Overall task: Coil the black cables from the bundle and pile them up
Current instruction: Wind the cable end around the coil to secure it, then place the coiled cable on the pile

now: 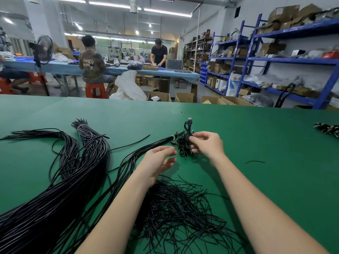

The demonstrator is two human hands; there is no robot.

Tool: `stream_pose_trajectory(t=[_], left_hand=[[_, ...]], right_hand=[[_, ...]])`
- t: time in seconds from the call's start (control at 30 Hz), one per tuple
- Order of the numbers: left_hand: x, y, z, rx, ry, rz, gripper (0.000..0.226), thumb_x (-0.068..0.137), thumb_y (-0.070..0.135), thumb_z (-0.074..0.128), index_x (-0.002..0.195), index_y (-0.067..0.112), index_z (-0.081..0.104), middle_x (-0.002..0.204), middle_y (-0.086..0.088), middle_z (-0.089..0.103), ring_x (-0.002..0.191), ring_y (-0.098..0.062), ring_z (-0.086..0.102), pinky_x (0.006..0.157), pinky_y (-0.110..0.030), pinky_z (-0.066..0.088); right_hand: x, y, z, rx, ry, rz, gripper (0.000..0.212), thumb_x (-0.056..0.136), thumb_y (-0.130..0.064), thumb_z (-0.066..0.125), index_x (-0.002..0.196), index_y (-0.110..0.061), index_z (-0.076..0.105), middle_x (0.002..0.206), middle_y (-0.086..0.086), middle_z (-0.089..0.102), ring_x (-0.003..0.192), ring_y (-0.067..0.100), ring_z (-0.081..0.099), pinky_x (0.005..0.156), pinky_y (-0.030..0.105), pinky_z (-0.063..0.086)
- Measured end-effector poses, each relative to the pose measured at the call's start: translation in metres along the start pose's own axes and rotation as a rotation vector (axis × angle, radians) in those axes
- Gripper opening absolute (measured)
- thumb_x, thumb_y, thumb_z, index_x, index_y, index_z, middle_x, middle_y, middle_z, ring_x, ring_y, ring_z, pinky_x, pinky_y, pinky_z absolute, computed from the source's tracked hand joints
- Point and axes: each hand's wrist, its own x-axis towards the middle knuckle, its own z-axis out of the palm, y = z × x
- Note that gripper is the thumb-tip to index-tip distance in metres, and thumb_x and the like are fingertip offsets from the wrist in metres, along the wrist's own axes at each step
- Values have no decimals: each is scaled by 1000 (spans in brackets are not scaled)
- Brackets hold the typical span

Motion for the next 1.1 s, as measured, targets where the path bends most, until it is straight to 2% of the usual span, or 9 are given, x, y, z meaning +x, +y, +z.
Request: stream_pose_trajectory(t=[0.17, 0.3, 0.43, 0.57, 0.63, 0.73, 0.9, 1.03, 1.1], left_hand=[[-1, -2, 0, 16, -32, -28, 17, 94, 14, 68, 108, 5, 69, 92, -5, 77, 76, -17, 69, 68, -24, 57], [-1, 0, -1, 36, -48, -23, 15, 94, 15, 68, 106, 6, 71, 92, -5, 77, 76, -16, 69, 70, -24, 57], [-2, 0, -2, 109, -56, -7, 15, 95, 18, 67, 105, 8, 71, 91, -1, 77, 77, -14, 69, 71, -22, 57], [-3, -3, 0, 256, 7, 31, 14, 94, 19, 66, 103, 9, 72, 92, -1, 76, 77, -13, 70, 67, -20, 55], [-3, -2, -1, 298, 55, 87, 11, 94, 16, 66, 98, 8, 72, 90, -4, 75, 74, -13, 69, 67, -22, 55], [-2, 1, -8, 431, 146, 181, 6, 90, 16, 66, 89, 14, 71, 90, -5, 75, 68, -9, 66, 69, -26, 54], [-1, -1, -23, 580, 224, 192, 8, 87, 21, 65, 85, 20, 72, 90, -5, 76, 69, -13, 61, 70, -27, 50], [2, 2, -31, 918, 389, 277, 6, 89, 25, 63, 84, 26, 66, 82, 10, 68, 78, -12, 62, 65, -21, 44], [2, 2, -38, 1151, 471, 300, 6, 90, 25, 60, 94, 25, 65, 95, 4, 67, 94, -20, 61, 76, -28, 48]], right_hand=[[18, 16, 1, -130, 57, 127, 16, 84, -13, 79, 98, -14, 72, 78, 0, 71, 74, 23, 77, 83, 37, 63], [6, 23, -3, -103, 116, 90, 11, 85, -16, 75, 95, -19, 71, 95, -1, 75, 68, 17, 74, 80, 38, 64], [-19, 29, -3, -118, 240, -45, 9, 87, -22, 67, 92, -28, 71, 88, -13, 70, 93, 14, 67, 73, 27, 52], [-42, 41, 9, -237, 42, -50, 5, 87, -32, 69, 84, -32, 73, 83, -20, 70, 85, 0, 63, 66, 21, 44], [-48, 48, 11, -308, -84, 34, 4, 87, -35, 71, 85, -31, 73, 83, -20, 70, 83, 3, 63, 67, 23, 44], [-48, 52, 10, -319, -109, 87, 10, 87, -38, 71, 85, -29, 75, 80, -15, 72, 78, 9, 65, 61, 22, 44], [-48, 48, 13, -427, -160, 54, 8, 88, -38, 71, 88, -31, 71, 86, -19, 67, 81, -3, 59, 61, 17, 41], [-51, 40, 14, -536, -221, 21, 12, 88, -39, 69, 96, -31, 72, 87, -23, 62, 81, -6, 54, 61, 16, 38], [-53, 37, 16, -572, -240, 13, 13, 89, -40, 69, 97, -31, 72, 89, -22, 63, 84, 0, 58, 64, 19, 41]])
